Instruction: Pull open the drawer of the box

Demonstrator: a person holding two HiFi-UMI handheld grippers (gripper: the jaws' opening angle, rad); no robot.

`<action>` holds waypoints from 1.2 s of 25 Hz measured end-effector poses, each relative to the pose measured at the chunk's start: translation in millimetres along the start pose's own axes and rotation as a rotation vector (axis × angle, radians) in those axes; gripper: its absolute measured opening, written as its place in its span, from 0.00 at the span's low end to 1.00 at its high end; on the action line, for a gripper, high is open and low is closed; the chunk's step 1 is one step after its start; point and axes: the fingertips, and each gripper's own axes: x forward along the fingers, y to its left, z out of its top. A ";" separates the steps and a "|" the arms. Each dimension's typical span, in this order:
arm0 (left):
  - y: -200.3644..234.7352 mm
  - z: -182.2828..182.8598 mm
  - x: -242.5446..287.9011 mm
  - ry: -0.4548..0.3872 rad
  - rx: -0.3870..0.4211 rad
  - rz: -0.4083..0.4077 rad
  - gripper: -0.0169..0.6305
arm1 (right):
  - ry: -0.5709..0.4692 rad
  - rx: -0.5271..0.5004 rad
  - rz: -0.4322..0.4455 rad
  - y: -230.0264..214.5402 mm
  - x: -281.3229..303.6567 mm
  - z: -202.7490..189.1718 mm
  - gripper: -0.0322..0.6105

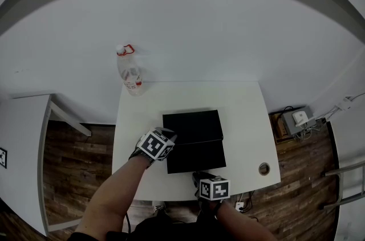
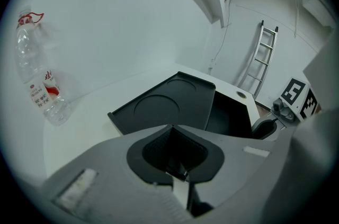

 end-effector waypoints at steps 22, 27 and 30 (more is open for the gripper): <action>-0.9 0.5 -0.6 0.002 0.004 -0.006 0.03 | 0.015 0.000 0.007 -0.7 -1.5 -9.6 0.16; -1.7 0.6 0.1 0.007 0.005 -0.011 0.03 | 0.015 0.021 0.014 0.5 -1.9 -11.5 0.16; -0.6 0.9 0.5 0.008 0.003 -0.014 0.03 | 0.023 0.040 0.008 1.0 -2.0 -11.6 0.16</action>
